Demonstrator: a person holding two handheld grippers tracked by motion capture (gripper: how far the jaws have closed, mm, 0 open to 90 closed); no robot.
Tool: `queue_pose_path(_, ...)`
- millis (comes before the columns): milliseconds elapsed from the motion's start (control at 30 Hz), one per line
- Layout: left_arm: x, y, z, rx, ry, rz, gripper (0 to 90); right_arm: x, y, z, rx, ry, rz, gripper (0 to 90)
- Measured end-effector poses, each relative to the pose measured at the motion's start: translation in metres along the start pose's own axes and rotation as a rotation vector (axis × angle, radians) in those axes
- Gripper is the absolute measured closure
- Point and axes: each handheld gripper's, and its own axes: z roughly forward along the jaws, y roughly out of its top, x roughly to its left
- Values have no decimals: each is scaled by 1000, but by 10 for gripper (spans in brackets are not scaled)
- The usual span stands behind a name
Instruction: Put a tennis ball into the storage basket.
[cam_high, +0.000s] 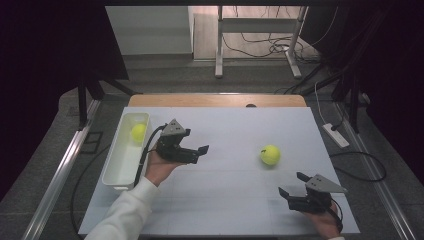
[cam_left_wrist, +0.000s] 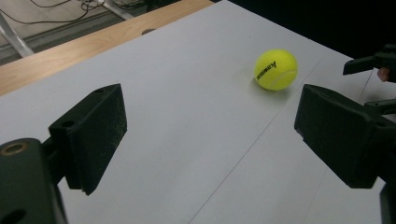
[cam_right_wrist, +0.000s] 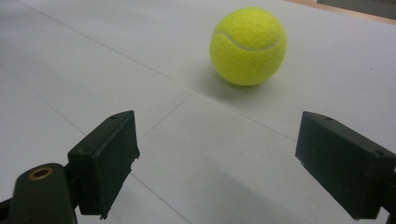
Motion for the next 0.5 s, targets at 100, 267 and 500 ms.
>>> queue_pose_path(100,-2,0,3,3,-5,1,101,0,0,0,0,0,0,127)
queue_pose_path(267,-5,2,10,13,-10,8,102,0,0,0,0,0,0,127)
queue_pose_path(500,-10,8,17,22,-17,25,103,0,0,0,1,0,0,127)
